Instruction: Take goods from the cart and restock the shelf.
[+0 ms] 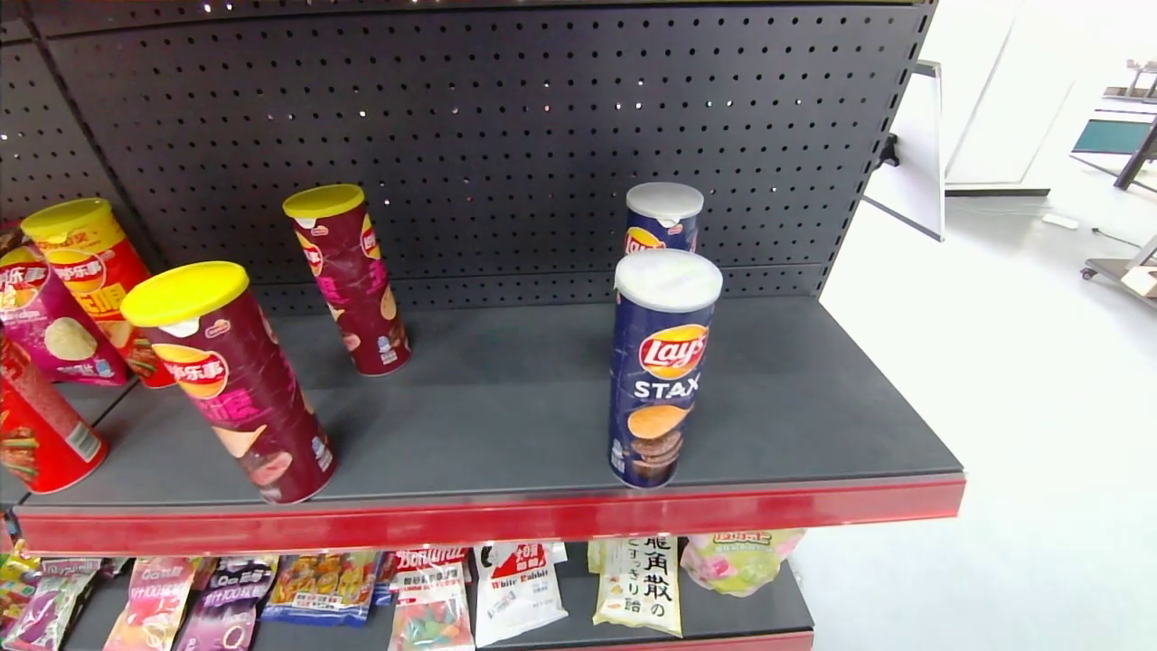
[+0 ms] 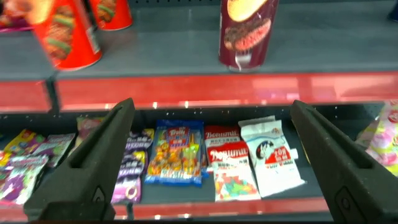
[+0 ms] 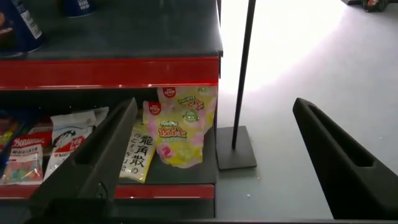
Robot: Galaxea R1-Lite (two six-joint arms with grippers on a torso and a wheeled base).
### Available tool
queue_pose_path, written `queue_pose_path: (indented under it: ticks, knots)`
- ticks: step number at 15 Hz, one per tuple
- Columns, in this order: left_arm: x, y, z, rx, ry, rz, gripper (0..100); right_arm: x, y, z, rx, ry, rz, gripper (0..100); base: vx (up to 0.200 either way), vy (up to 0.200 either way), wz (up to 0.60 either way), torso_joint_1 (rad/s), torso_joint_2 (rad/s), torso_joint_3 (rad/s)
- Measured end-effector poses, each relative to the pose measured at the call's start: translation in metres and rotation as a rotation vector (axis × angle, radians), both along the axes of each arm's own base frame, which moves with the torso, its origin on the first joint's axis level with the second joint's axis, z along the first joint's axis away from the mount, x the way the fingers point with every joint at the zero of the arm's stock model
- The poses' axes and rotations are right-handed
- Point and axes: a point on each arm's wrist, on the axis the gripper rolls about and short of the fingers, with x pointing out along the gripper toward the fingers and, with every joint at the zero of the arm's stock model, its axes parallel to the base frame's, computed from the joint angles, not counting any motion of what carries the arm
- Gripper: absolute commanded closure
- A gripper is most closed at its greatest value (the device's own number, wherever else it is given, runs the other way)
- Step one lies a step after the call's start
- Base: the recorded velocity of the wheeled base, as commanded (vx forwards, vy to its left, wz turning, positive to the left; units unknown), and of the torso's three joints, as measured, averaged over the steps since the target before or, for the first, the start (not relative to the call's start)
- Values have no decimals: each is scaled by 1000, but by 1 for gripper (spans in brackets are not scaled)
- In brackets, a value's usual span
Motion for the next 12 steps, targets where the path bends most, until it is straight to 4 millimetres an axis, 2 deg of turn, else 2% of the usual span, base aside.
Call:
queue_pose_path:
  ticks: [2,12]
  knots:
    - [0,0,0,0,0,-2,0,0,0,0,0,0,-2,0,0,0,0,0,0,0]
    - [0,0,0,0,0,-2,0,0,0,0,0,0,-15,0,0,200,0,7,0,6]
